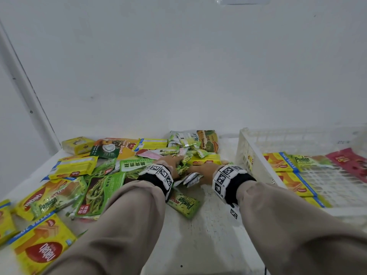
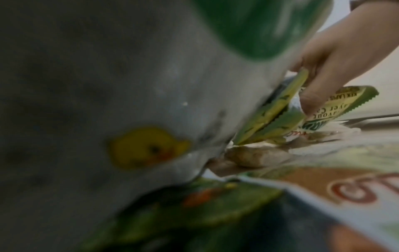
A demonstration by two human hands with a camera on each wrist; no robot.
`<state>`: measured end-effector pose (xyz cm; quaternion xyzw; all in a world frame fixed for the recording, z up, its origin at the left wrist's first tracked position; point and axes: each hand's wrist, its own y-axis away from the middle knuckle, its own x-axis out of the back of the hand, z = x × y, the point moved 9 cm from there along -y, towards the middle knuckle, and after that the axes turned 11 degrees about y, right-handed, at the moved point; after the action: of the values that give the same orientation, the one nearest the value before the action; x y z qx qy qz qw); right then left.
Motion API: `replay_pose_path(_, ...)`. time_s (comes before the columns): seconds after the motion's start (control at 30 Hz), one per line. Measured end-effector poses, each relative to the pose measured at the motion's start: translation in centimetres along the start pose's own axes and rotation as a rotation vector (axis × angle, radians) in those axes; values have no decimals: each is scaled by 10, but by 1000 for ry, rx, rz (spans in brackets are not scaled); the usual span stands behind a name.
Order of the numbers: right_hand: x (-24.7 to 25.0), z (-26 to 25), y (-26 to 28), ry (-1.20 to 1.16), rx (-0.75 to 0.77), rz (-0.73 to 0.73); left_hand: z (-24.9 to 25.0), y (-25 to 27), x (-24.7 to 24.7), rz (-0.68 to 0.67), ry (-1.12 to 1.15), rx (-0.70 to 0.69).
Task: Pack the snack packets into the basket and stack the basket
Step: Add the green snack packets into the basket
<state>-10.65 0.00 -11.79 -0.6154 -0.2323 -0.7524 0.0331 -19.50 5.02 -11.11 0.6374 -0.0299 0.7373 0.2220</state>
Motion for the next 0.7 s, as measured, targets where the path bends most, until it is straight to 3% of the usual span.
replay_pose_path(0.33, 10, 8, 5, -10, -40, 11, -2, 1, 10, 63, 17, 21)
replay_pose_path(0.7, 64, 10, 37, 35, -29, 72, -4, 23, 43, 303, 275, -14)
